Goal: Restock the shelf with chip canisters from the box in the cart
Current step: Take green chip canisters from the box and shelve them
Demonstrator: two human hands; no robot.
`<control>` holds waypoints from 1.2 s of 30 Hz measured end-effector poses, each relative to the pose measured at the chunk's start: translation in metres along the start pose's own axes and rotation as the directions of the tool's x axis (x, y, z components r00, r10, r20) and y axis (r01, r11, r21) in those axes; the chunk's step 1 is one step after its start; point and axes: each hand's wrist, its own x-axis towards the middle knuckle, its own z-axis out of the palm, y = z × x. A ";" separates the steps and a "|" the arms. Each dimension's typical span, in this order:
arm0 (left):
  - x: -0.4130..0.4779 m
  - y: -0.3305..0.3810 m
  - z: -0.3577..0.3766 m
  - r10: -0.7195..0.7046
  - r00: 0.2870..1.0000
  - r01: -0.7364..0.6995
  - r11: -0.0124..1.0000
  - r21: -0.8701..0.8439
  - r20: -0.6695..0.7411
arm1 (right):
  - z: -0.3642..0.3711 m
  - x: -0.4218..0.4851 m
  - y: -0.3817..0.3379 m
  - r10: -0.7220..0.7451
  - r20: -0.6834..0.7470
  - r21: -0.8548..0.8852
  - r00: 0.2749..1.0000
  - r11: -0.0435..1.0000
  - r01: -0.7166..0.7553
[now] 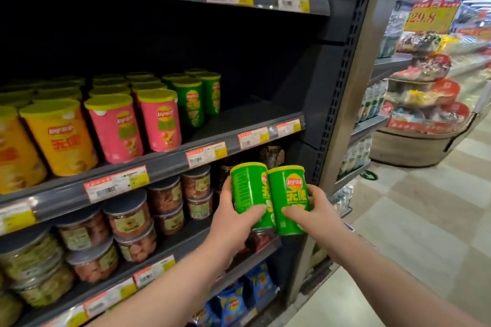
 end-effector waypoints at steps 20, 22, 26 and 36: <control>0.079 0.037 -0.021 0.008 0.940 -0.066 0.985 -0.159 -0.340 | 0.037 0.184 -0.128 -0.327 0.207 0.002 0.922 0.943 0.334; 0.084 0.040 -0.019 0.001 0.928 -0.072 0.982 -0.175 -0.372 | 0.042 0.200 -0.136 -0.345 0.238 0.000 0.908 0.935 0.355; 0.091 0.043 -0.015 0.001 0.903 -0.086 0.981 -0.177 -0.429 | 0.056 0.227 -0.142 -0.392 0.286 0.032 0.874 0.916 0.400; 0.095 0.053 -0.017 0.020 0.841 -0.098 0.988 -0.116 -0.541 | 0.095 0.270 -0.140 -0.368 0.341 -0.071 0.865 0.907 0.414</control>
